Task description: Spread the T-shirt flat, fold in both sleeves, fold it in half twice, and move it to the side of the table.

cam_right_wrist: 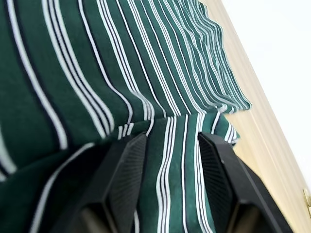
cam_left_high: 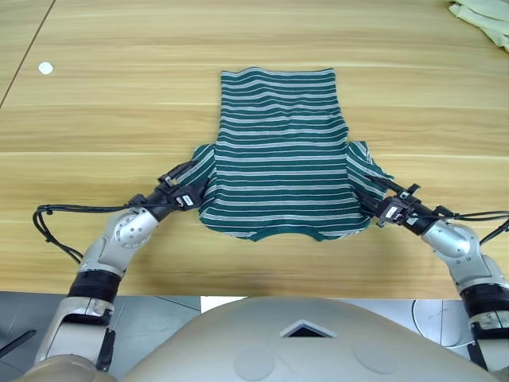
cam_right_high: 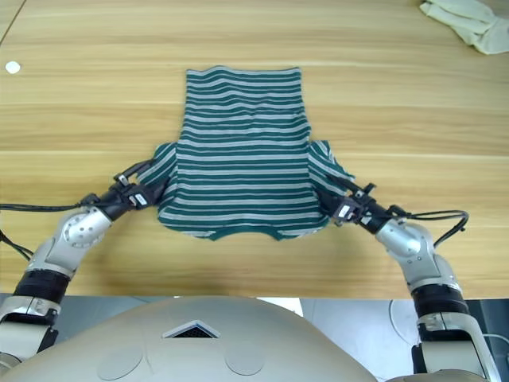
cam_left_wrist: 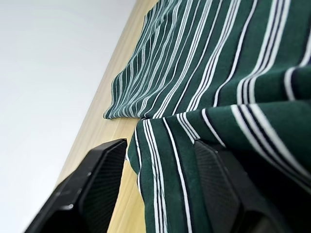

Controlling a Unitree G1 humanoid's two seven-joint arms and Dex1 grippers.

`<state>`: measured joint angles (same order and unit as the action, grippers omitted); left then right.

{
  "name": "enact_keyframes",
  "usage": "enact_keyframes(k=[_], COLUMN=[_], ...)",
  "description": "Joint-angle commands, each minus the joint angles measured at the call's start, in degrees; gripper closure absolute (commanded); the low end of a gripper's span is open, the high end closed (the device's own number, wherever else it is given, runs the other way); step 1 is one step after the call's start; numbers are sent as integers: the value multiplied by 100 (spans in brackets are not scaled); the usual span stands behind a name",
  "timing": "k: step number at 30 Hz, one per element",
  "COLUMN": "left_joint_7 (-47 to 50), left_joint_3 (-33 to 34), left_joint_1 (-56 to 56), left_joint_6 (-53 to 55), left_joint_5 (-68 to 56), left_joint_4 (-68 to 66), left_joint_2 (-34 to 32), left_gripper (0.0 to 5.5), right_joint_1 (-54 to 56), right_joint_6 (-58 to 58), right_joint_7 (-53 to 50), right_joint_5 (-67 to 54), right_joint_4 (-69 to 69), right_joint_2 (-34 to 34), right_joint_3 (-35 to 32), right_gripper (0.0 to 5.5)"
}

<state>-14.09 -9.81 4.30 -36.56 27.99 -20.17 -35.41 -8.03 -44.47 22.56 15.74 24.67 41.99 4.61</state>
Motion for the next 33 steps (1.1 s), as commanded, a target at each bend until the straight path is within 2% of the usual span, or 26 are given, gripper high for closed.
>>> enact_keyframes(k=[1, 10, 13, 18, 21, 23, 26, 30, 33], left_joint_7=[-152, -107, 201, 1476, 1835, 1684, 1198, 132, -230], left_joint_3=[-214, -220, 58, 1295, 2150, 2406, 2256, 1411, 1128], left_joint_1=[514, 914, 943, 929, 1439, 1965, 2606, 3321, 3275], left_joint_6=[273, 383, 478, 1264, 1760, 1843, 1932, 1134, 844], left_joint_5=[333, 57, 6, 445, 681, 677, 861, 655, 733], left_joint_4=[-95, 628, 917, 1631, 2312, 2758, 2965, 3261, 3049], left_joint_2=[-323, -314, -265, -293, -349, -346, -486, -976, -1233], left_gripper=[291, 291, 291, 291, 291, 291, 291, 291, 291], right_joint_1=[-202, -208, -373, -635, -765, -712, -363, 38, 138], right_joint_6=[32, -16, -130, 24, 210, 280, 391, 397, 331], right_joint_7=[68, -314, -266, 209, 400, 376, 242, 113, 88], right_joint_5=[142, 93, -674, -2718, -3231, -2940, -2160, -1414, -1265], right_joint_4=[-38, -373, -939, -2380, -2845, -2893, -2424, -1747, -1602], right_joint_2=[188, 129, 50, -24, -42, -150, -319, -419, -509], right_joint_3=[47, -117, -326, -423, -586, -629, -566, -559, -515], right_gripper=[352, 352, 352, 352, 352, 352, 352, 352, 352])
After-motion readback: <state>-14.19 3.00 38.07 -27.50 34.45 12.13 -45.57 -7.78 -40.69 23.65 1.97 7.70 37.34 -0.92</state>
